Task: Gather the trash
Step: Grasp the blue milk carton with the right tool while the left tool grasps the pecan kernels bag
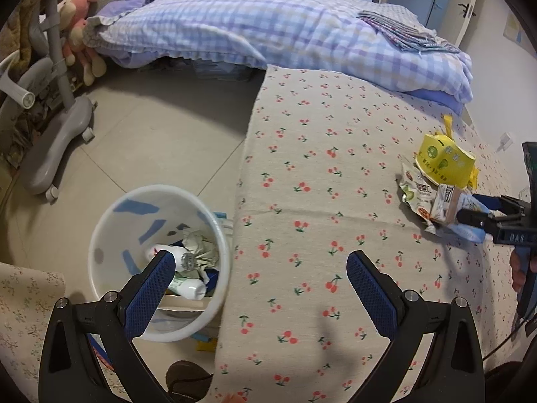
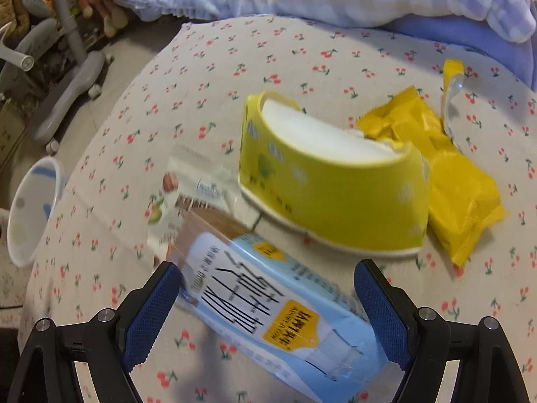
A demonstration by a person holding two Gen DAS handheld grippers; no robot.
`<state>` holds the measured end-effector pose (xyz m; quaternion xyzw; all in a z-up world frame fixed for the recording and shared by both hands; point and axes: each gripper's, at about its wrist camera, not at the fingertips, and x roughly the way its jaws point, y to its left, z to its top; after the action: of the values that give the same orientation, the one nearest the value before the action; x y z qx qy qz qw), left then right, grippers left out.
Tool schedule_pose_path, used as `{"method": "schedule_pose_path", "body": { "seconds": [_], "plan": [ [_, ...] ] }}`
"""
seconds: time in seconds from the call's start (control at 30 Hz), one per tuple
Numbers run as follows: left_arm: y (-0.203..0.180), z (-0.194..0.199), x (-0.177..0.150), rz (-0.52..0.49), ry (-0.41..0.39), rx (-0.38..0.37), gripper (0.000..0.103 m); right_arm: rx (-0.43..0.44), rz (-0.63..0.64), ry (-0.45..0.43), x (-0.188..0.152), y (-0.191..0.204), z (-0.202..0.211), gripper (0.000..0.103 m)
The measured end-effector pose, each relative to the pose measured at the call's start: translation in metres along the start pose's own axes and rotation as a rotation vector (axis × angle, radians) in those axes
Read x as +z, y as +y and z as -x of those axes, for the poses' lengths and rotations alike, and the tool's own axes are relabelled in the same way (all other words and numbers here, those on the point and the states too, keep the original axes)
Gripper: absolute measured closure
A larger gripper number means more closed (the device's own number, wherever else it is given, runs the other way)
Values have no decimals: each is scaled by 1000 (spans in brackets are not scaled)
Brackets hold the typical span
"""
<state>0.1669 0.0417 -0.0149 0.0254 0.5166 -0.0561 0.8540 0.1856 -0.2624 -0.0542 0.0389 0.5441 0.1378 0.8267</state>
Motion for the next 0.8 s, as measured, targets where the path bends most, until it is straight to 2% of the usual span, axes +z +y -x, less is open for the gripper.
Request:
{"method": "schedule_pose_path", "body": {
  "seconds": [0.17, 0.23, 0.27, 0.3, 0.37, 0.53, 0.8],
  "plan": [
    [-10, -1, -2, -15, 3, -5, 0, -14, 44, 26, -16, 6, 4, 15],
    [-14, -1, -2, -17, 6, -10, 0, -60, 93, 52, -26, 14, -1, 15],
    [-17, 0, -2, -19, 7, -14, 0, -89, 116, 59, -30, 17, -3, 21],
    [-20, 0, -2, -21, 8, -17, 0, -119, 133, 65, -33, 19, -5, 35],
    [-27, 0, -3, -29, 12, -26, 0, -183, 150, 82, -39, 22, -7, 40],
    [-50, -2, -1, -51, 31, -47, 0, -212, 69, 15, -48, 15, 18, 43],
    [-113, -19, 11, -102, 64, -83, 0, -201, -196, -55, -70, -21, 67, 43]
  ]
}}
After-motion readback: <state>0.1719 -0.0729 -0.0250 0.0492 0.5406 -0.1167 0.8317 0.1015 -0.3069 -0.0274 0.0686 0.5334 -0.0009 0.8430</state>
